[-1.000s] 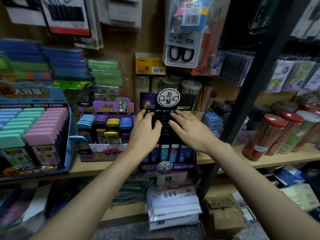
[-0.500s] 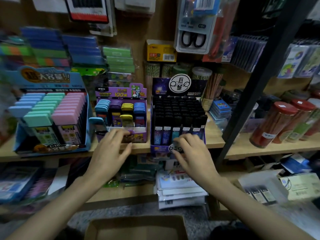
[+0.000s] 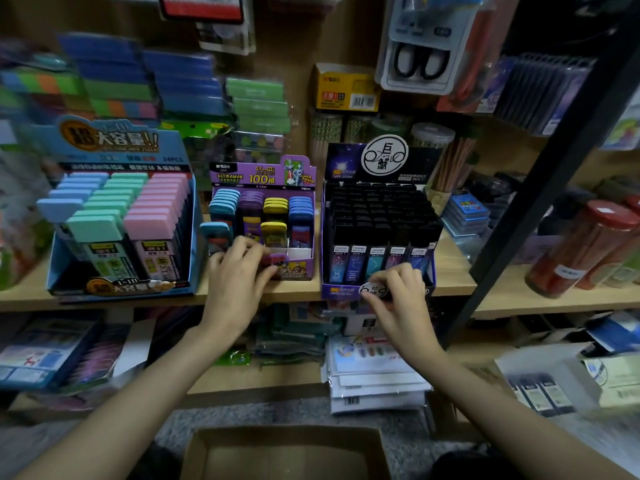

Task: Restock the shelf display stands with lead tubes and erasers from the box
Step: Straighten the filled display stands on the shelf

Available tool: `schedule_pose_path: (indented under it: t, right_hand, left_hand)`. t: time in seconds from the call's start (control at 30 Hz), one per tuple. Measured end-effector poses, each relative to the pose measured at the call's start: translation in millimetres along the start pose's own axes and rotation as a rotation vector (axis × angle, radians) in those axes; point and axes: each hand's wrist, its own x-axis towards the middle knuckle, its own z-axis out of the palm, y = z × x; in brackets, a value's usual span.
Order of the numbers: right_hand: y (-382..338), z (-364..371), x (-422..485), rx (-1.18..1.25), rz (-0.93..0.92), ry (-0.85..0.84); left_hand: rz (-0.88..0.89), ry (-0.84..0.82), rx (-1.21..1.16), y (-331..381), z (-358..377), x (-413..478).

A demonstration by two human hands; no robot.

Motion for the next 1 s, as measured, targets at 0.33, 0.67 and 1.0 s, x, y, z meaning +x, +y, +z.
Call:
schedule_pose_path:
  t: [0.33, 0.67, 1.0]
  right_hand:
    - [5.8, 1.5, 11.8, 0.05, -0.048, -0.034]
    - [-0.8, -39.6, 10.7, -0.094, -0.119, 0.161]
    - [12.4, -41.8, 31.3, 0.422, 0.323, -0.093]
  left_hand:
    - [0.033, -0.041, -0.122, 6.8, -3.3, -19.2]
    - [0.164, 0.076, 0.129, 43.6, -7.9, -32.4]
    - [0.111, 0.045, -0.003, 53.4, 16.4, -9.5]
